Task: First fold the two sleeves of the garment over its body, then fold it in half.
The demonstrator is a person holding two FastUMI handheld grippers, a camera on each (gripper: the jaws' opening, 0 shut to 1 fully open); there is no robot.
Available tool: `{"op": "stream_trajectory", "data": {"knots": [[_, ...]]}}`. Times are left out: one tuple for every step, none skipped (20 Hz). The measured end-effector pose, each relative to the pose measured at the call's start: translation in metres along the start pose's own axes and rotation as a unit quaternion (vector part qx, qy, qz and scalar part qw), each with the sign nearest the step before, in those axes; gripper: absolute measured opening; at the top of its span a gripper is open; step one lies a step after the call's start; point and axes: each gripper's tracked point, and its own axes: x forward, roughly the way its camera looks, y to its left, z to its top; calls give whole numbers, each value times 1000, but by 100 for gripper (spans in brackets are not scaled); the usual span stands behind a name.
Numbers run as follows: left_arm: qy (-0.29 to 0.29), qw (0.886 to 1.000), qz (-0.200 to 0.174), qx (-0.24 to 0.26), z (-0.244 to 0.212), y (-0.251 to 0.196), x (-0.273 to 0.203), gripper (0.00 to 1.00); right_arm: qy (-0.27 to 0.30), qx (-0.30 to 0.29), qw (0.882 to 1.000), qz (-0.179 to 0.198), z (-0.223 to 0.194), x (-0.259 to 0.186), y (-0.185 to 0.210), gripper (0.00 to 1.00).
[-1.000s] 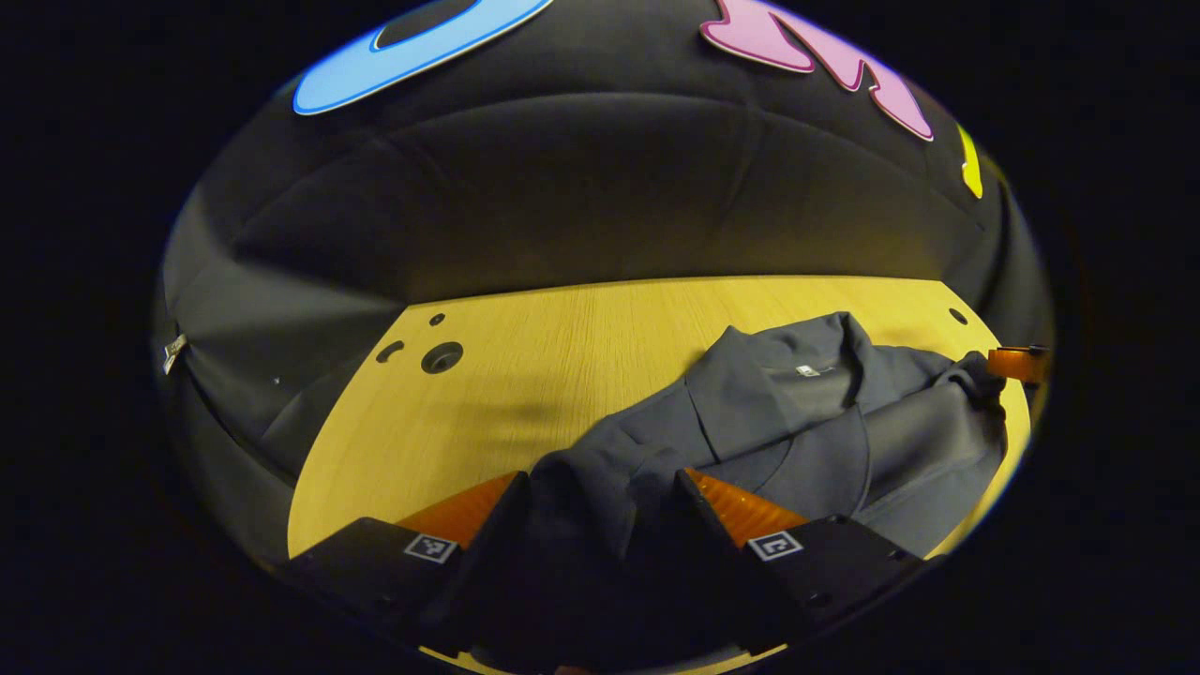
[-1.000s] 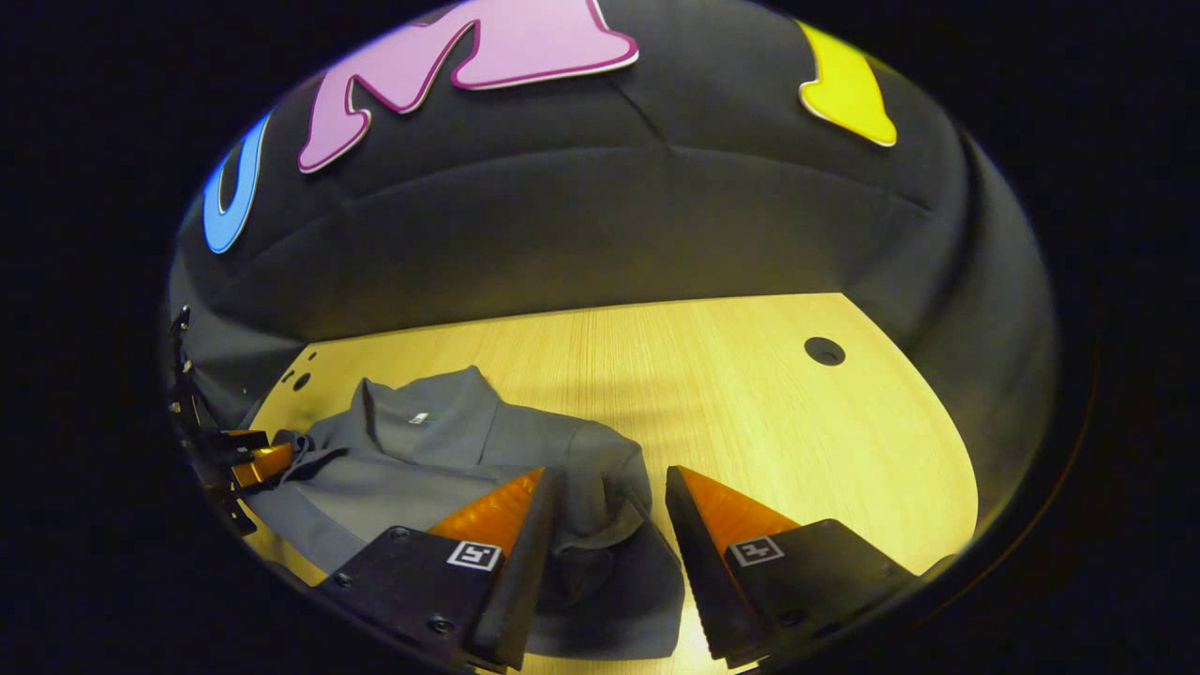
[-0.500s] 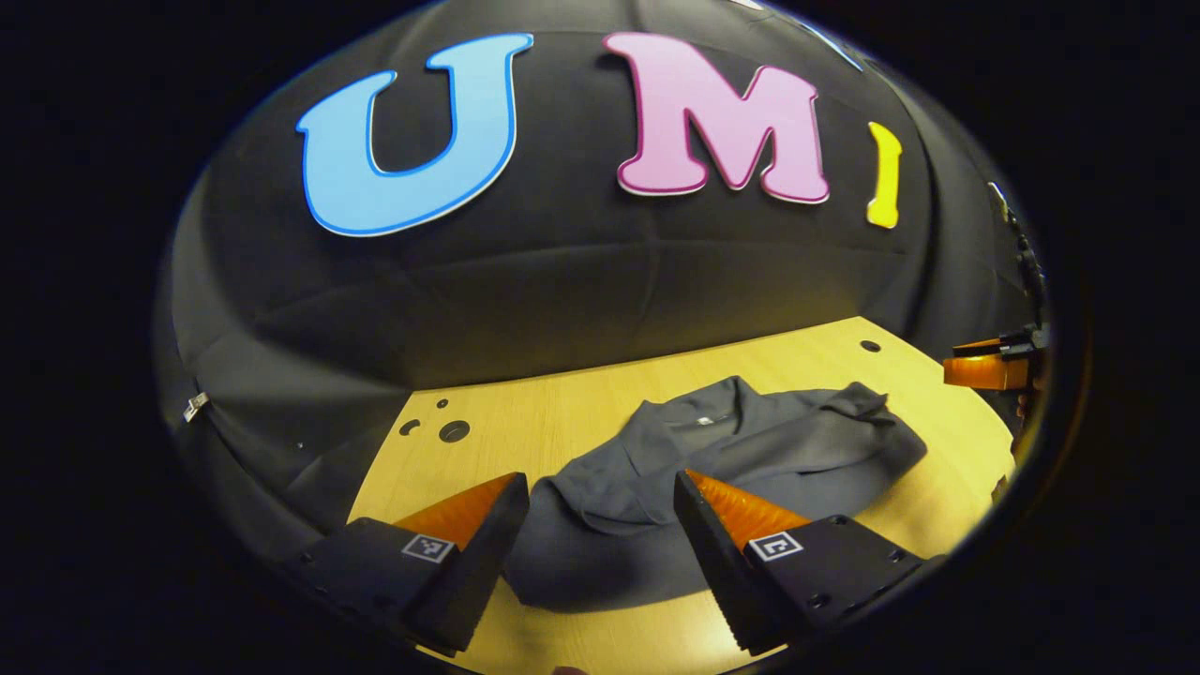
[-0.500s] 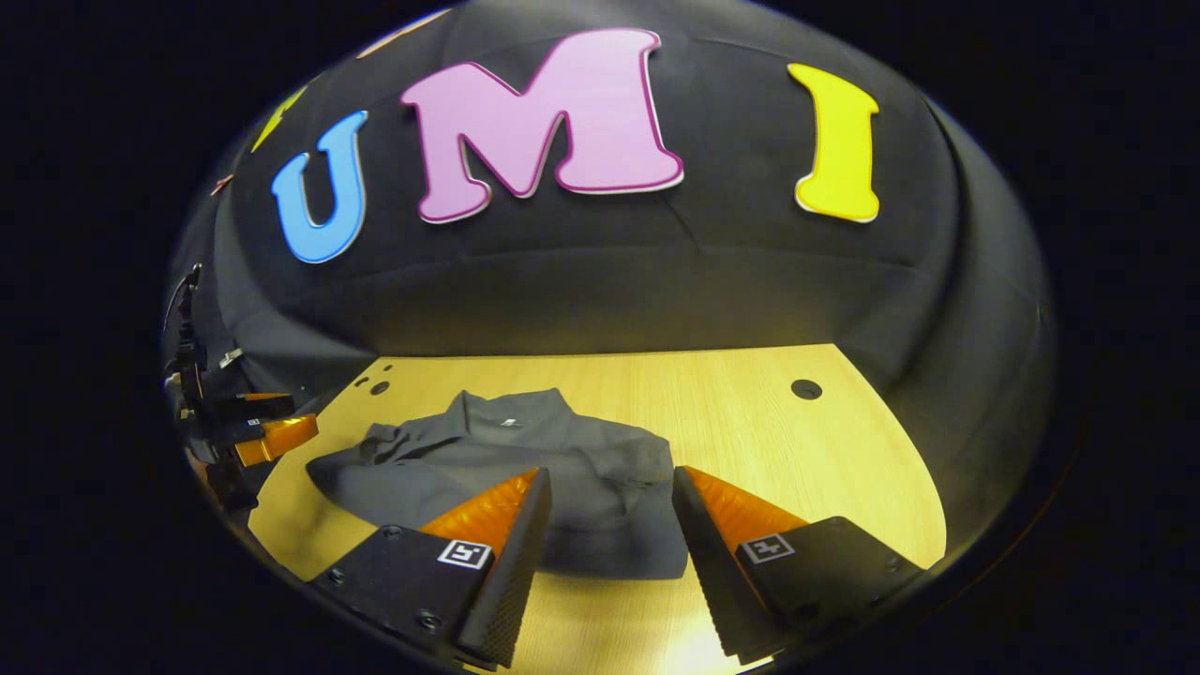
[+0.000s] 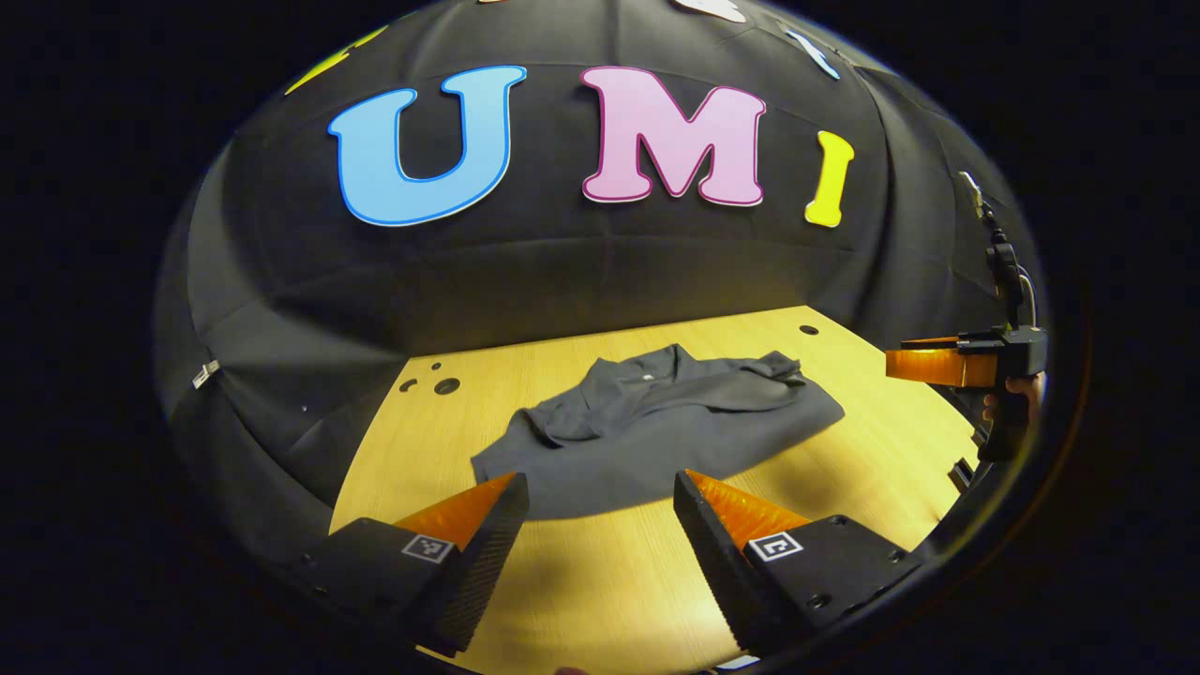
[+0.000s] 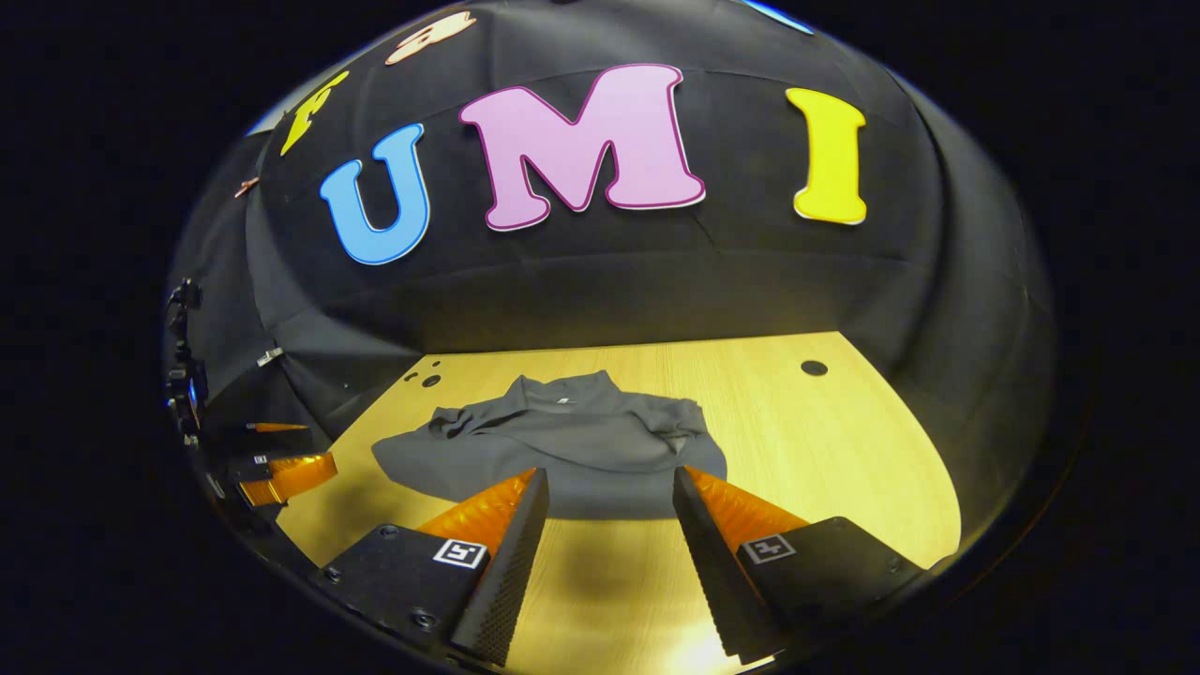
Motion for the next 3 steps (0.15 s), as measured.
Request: {"op": "stream_trajectory", "data": {"knots": [[6,1000,-1,-4,-6,-3,-7,98,4,6,1000,0,-6,-5,2,83],[10,1000,3,-7,-11,-3,-13,98,8,7,1000,-1,-10,-11,3,84],[14,1000,11,-8,-16,-1,-20,98,13,1,1000,-5,-14,-17,-1,84]]}}
